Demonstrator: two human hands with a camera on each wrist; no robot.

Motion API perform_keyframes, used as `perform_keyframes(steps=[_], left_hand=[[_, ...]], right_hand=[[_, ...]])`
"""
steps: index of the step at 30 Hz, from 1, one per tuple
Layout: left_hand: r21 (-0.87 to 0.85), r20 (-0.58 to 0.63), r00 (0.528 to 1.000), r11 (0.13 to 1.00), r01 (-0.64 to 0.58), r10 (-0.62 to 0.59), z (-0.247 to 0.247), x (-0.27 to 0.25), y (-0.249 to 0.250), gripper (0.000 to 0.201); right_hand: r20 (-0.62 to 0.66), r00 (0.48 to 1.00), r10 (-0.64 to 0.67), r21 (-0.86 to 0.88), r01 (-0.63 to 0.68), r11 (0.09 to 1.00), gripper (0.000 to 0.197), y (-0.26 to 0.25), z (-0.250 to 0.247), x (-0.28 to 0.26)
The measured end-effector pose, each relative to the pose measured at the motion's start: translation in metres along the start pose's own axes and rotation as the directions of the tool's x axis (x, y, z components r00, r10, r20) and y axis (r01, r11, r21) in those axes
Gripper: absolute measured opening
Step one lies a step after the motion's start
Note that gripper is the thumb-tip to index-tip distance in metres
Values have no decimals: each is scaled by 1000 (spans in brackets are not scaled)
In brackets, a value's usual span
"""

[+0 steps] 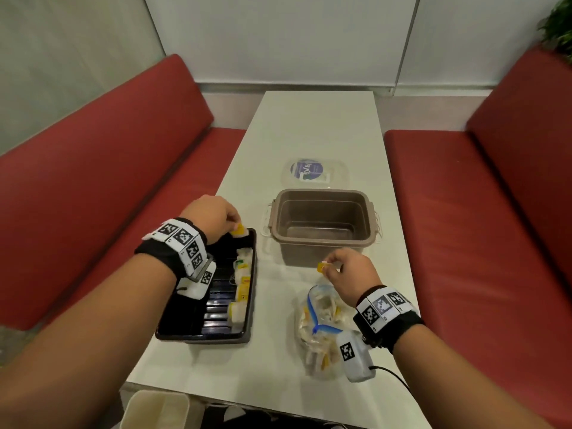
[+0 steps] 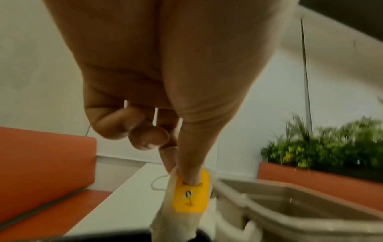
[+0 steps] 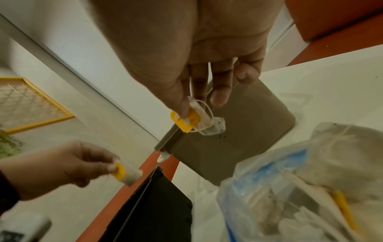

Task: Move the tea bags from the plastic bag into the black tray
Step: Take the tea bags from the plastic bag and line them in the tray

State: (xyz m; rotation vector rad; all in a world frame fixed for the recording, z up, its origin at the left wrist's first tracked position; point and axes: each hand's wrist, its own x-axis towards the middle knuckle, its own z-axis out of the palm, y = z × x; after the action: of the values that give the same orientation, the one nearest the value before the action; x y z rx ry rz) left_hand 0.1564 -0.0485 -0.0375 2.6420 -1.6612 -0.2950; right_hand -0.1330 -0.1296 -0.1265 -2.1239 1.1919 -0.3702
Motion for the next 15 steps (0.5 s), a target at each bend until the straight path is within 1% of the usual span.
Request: perform_keyframes(steps=[3,4,6,11,15], left_hand=[[174,132,987,982,67,-91,18,13,-16,16],[220,173,978,973,74,-113,26,17,-18,17],[292,217,966,954,74,-141,39,22,-20,20],[397,277,956,917,-21,-98,62,32,-11,22],[450,271,960,891,-57,-75,74,36,-6,18]], right_hand=[[23,999,25,66,-26,997,6,-13,1,0],[27,999,30,80,-32,996,5,-16,2,0],[23,999,38,91,-40,995,4,-20,4,0],[32,998,54,117,-57,992,4,-26,12,-1],[59,996,70,112,-76,991,4,-29,18,-6]])
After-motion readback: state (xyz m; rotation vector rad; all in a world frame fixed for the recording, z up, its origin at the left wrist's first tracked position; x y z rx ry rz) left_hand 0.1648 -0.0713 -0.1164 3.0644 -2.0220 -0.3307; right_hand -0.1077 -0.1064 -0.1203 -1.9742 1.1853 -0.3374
